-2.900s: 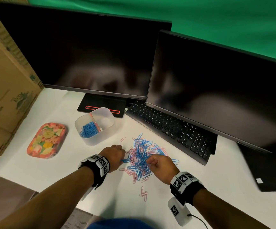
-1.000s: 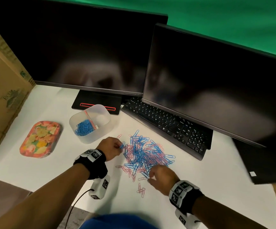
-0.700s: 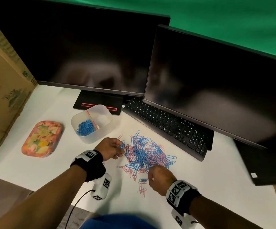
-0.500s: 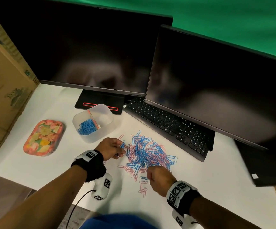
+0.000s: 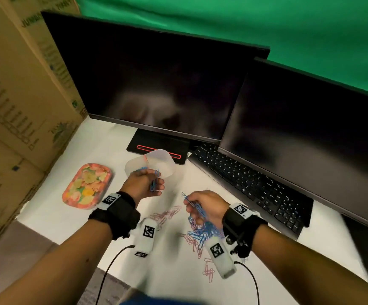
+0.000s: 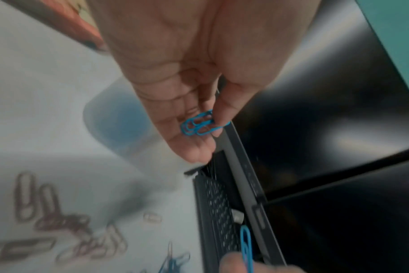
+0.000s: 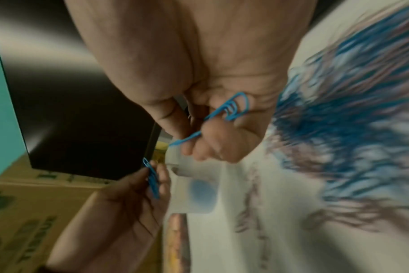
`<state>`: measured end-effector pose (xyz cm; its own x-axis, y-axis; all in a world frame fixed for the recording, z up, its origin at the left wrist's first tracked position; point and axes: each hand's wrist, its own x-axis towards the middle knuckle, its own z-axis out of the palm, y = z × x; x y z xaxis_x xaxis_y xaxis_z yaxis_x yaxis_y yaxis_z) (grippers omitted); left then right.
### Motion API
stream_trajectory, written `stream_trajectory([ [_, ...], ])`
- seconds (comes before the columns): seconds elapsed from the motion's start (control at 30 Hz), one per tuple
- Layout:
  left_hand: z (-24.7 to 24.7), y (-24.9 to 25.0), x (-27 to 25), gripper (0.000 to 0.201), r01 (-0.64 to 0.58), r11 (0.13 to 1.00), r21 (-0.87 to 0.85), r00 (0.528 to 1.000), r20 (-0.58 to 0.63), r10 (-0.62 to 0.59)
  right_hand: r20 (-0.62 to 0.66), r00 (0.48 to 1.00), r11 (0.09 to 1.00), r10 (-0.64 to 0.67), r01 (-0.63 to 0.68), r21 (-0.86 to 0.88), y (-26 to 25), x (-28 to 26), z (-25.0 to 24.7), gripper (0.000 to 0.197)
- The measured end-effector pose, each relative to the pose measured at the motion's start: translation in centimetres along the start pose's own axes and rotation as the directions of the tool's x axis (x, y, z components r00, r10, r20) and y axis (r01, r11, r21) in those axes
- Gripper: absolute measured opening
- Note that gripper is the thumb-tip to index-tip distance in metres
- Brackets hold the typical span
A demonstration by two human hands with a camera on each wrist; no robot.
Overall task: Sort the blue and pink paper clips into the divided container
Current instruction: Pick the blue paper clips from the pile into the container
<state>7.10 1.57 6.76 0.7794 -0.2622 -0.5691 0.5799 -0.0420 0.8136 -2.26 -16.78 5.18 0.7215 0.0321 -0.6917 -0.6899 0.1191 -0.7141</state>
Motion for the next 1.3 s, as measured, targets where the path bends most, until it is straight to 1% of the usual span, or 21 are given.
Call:
stream_trajectory([
  [0.1, -2.1, 1.6, 0.9, 0.018, 0.012, 1.000, 0.006, 0.992, -0.122, -0.012, 0.086, 0.996, 0.999, 0.004, 0.000, -0.046, -3.6, 2.4, 3.1, 0.013],
  [0.17, -3.4, 2.3, 1.7, 0.016, 0.037, 0.999, 0.001, 0.980, -0.197, -0.036, 0.118, 0.993, 0.995, 0.022, -0.010, -0.098, -5.5, 4.1, 5.1, 0.013],
  [0.23, -4.2, 2.9, 2.2, 0.013, 0.059, 0.998, -0.008, 0.973, -0.225, -0.059, 0.127, 0.991, 0.988, 0.049, -0.030, -0.149, -7.0, 5.6, 6.9, 0.013],
  [0.33, -4.7, 3.3, 2.5, 0.011, 0.079, 0.997, -0.015, 0.969, -0.235, -0.080, 0.105, 0.987, 0.969, 0.121, -0.095, -0.228, -8.7, 7.4, 9.1, 0.015],
  [0.4, -4.8, 3.4, 2.6, 0.010, 0.082, 0.996, -0.016, 0.966, -0.245, -0.084, 0.080, 0.988, 0.959, 0.131, -0.106, -0.261, -9.6, 8.3, 10.1, 0.013],
  [0.47, -4.8, 3.5, 2.8, 0.017, 0.075, 0.997, -0.016, 0.965, -0.251, -0.076, 0.061, 0.995, 0.951, 0.083, -0.061, -0.304, -10.3, 9.1, 10.4, 0.006],
  [0.53, -4.8, 3.5, 3.2, 0.024, 0.076, 0.996, 0.047, 0.965, -0.254, -0.062, 0.046, 0.999, 0.937, 0.007, 0.010, -0.349, -10.7, 9.7, 10.2, 0.015],
  [0.6, -4.8, 3.6, 3.2, 0.026, 0.073, 0.991, 0.114, 0.967, -0.252, -0.042, 0.053, 0.998, 0.935, -0.035, 0.052, -0.350, -10.7, 10.2, 9.7, 0.020],
  [0.63, -4.8, 3.5, 3.0, 0.026, 0.068, 0.990, 0.125, 0.969, -0.245, -0.035, 0.059, 0.997, 0.944, -0.047, 0.064, -0.324, -10.8, 10.0, 9.5, 0.017],
  [0.67, -4.7, 3.5, 2.9, 0.024, 0.056, 0.990, 0.131, 0.971, -0.237, -0.024, 0.065, 0.997, 0.966, -0.040, 0.055, -0.254, -10.8, 9.7, 9.2, 0.010],
  [0.7, -4.6, 3.4, 2.6, 0.021, 0.037, 0.989, 0.144, 0.975, -0.221, -0.005, 0.067, 0.997, 0.982, -0.033, 0.044, -0.183, -10.7, 9.2, 8.7, 0.010],
  [0.77, -4.3, 2.8, 2.1, 0.020, -0.017, 0.969, 0.247, 0.983, -0.175, 0.062, -0.008, 0.996, 0.979, -0.086, 0.083, -0.187, -10.0, 8.2, 6.7, 0.020],
  [0.83, -3.7, 1.7, 1.5, 0.020, -0.091, 0.910, 0.404, 0.986, -0.092, 0.139, -0.062, 0.990, 0.961, -0.126, 0.106, -0.257, -8.1, 7.1, 3.9, 0.023],
  [0.9, -2.8, 0.3, 1.0, 0.015, -0.178, 0.835, 0.520, 0.982, 0.039, 0.185, -0.110, 0.987, 0.956, -0.118, 0.082, -0.282, -5.4, 6.0, 0.7, 0.023],
  [1.0, -1.3, -2.2, 0.8, 0.020, -0.325, 0.647, 0.690, 0.946, 0.232, 0.228, -0.263, 0.938, 0.864, -0.225, 0.067, -0.500, -0.4, 3.8, -3.7, 0.028],
  [1.07, 0.0, -3.9, 0.7, 0.016, -0.375, 0.521, 0.767, 0.927, 0.317, 0.202, -0.358, 0.888, 0.785, -0.288, 0.005, -0.619, 2.3, 1.9, -5.8, 0.026],
  [1.1, 0.7, -4.8, 0.7, 0.012, -0.398, 0.454, 0.797, 0.917, 0.356, 0.179, -0.376, 0.874, 0.764, -0.307, -0.010, -0.645, 3.5, 1.0, -6.5, 0.025],
  [1.13, 1.4, -5.6, 0.5, 0.010, -0.429, 0.384, 0.818, 0.903, 0.401, 0.154, -0.385, 0.868, 0.745, -0.313, -0.027, -0.666, 4.6, 0.1, -7.1, 0.023],
  [1.2, 2.8, -7.4, 0.3, 0.014, -0.492, 0.251, 0.834, 0.870, 0.483, 0.100, -0.355, 0.876, 0.690, -0.328, -0.035, -0.723, 6.7, -1.6, -7.9, 0.020],
  [1.23, 3.6, -8.1, 0.1, 0.017, -0.520, 0.200, 0.831, 0.854, 0.515, 0.081, -0.342, 0.878, 0.670, -0.336, -0.033, -0.741, 7.9, -2.3, -8.2, 0.021],
  [1.3, 4.7, -9.4, 0.1, 0.024, -0.566, 0.147, 0.811, 0.824, 0.560, 0.080, -0.340, 0.866, 0.671, -0.367, -0.007, -0.741, 9.8, -2.9, -8.4, 0.030],
])
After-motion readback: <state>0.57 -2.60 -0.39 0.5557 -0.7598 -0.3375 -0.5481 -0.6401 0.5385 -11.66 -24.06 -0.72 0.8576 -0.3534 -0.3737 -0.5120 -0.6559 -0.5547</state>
